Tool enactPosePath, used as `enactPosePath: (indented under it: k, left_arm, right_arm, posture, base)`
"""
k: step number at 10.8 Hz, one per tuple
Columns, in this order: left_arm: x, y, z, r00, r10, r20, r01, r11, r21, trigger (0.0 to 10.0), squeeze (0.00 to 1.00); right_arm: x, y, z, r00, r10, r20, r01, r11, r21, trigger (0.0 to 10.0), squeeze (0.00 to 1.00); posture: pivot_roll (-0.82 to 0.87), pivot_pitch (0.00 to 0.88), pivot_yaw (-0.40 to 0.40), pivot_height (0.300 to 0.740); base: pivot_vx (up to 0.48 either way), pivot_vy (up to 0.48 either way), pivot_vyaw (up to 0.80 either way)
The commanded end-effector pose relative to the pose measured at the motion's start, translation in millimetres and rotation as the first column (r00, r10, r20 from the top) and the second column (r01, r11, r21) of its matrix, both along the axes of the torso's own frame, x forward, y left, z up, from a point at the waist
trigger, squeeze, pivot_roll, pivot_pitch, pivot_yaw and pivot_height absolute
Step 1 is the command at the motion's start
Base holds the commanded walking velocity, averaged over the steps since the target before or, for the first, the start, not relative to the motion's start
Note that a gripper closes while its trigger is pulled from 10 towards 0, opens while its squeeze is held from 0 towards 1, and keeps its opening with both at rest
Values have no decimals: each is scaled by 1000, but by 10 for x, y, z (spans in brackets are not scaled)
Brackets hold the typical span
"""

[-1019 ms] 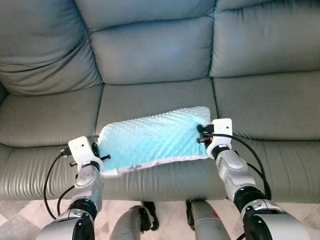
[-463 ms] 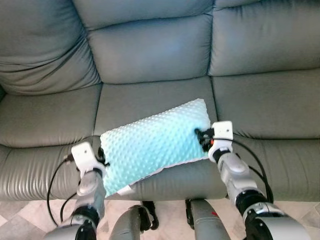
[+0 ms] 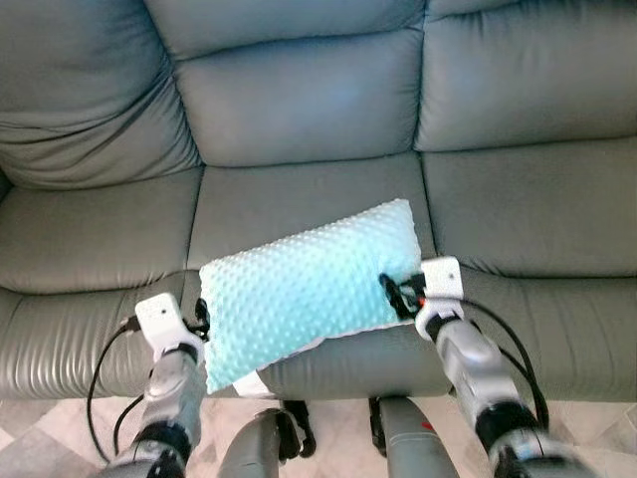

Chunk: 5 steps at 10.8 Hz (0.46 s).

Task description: Move the pillow to the sofa

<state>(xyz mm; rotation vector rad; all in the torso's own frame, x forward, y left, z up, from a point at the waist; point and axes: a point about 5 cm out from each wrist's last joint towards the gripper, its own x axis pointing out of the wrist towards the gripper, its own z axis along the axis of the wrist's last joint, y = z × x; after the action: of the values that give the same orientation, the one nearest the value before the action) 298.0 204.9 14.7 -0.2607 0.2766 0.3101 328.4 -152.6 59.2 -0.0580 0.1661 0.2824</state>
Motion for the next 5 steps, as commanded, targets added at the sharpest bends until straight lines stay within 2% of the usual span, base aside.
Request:
enactPosePath:
  k: [1,2,3,4,5]
  left_arm:
    - [-147,112,-134,997,21,-68,-20,1000,14,10000,1000]
    - [-188,151,-168,996,31,-84,-32,999,-9,10000,1000]
    - [-222,157,-185,996,7,-85,-9,1000,-18,10000,1000]
    - [-264,142,-224,993,-17,-114,16,1000,-11,10000,1000]
    - [-367,96,-286,986,-86,-144,85,996,-12,10000,1000]
  right_arm:
    - [-71,68,-80,999,32,-33,-32,999,-7,10000,1000]
    - [-105,97,-47,999,38,-19,-38,999,-28,10000,1000]
    - [-172,187,76,998,61,30,-59,995,-77,10000,1000]
    - [-234,251,148,997,65,35,-62,996,-70,10000,1000]
    - [-403,461,224,991,136,-5,-136,991,-14,10000,1000]
  posture:
    - [-283,360,147,740]
    - [-280,349,149,740]
    - [-272,342,154,740]
    - [-270,336,156,740]
    - [-267,323,159,740]
  base:
    - [0,0,0]
    - [0,0,0]
    - [0,0,0]
    - [0,0,0]
    - [0,0,0]
